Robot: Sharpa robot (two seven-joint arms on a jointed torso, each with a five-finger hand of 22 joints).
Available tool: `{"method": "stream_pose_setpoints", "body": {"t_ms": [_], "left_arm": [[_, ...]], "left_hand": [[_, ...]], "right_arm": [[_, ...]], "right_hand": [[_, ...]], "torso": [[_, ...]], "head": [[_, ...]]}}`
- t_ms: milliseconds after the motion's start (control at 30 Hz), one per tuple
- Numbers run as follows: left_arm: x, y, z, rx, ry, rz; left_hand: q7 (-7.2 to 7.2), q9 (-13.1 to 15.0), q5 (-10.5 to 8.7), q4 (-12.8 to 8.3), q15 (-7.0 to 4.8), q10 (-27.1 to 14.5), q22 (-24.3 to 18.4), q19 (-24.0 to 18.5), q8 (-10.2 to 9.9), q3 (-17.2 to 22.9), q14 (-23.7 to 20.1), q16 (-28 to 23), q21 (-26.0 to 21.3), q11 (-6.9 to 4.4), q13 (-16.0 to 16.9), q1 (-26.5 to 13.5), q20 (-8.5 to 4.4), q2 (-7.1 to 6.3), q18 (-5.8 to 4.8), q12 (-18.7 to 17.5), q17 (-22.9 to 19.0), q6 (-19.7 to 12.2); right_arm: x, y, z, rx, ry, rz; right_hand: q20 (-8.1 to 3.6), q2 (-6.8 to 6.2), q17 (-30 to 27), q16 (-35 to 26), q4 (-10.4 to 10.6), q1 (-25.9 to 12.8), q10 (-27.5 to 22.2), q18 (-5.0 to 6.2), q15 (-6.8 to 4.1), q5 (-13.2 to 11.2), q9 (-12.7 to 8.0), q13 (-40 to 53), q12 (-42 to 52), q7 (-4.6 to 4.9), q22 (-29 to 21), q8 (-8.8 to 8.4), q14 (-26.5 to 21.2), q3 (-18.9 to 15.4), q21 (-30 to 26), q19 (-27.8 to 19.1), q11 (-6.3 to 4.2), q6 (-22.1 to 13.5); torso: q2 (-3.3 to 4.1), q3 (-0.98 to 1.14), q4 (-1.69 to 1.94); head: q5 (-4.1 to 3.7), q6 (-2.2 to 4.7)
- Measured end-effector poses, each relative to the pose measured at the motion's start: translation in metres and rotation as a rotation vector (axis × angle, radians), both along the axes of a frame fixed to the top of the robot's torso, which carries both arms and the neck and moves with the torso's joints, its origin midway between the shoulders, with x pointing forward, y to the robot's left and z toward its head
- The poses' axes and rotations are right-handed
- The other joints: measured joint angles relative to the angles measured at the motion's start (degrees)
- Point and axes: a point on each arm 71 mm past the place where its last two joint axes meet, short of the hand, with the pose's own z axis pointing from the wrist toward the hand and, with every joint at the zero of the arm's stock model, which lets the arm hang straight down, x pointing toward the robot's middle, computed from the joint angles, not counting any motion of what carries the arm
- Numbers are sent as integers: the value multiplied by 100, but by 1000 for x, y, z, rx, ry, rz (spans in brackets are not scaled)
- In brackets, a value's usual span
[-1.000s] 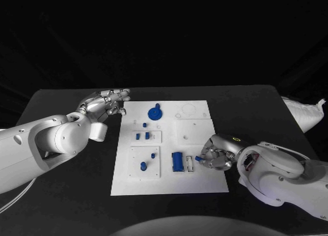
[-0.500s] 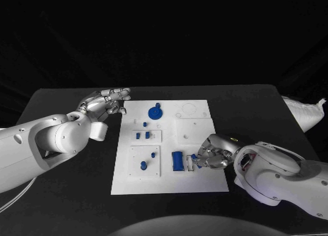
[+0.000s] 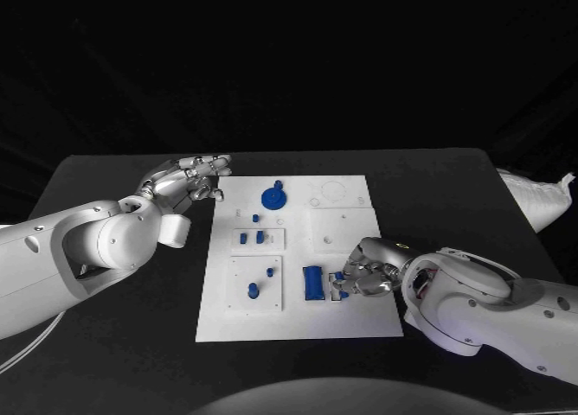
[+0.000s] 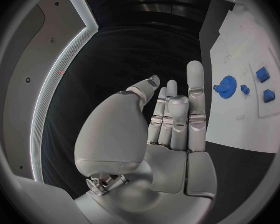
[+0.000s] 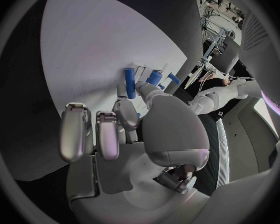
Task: Assemble the parts on the task board
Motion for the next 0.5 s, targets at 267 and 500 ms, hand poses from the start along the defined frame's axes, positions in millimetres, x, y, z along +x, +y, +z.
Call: {"method": "stream_pose_setpoints", "body": {"t_ms": [267, 500], "left_arm": [[0, 0, 0, 0, 1, 0], [0, 0, 0, 0, 1, -1]], "left_hand": [[0, 0, 0, 0, 0, -20, 0, 0, 0, 0, 0, 0, 0, 20, -1, 0, 0, 0, 0, 24, -19, 0], [0, 0, 0, 0, 0, -20, 0, 0, 0, 0, 0, 0, 0, 20, -1, 0, 0, 0, 0, 24, -21, 0]], "right_arm": [[-1, 4, -1, 0, 7, 11], [-1, 4, -1, -2, 13, 14]], "right_hand": [[-19, 24, 0, 12, 25, -24, 0, 0, 0, 11, 0, -1, 0, 20, 39, 0, 0, -38, 28, 18, 0, 20], [-19, 84, 0, 46, 86, -84, 33, 0, -20, 98, 37, 24, 44, -32, 87, 0, -20, -132, 65, 18, -31, 98]], "torso": [[-1, 0, -5], [-1, 3, -7]], "head": [[6, -8], [9, 0]]}}
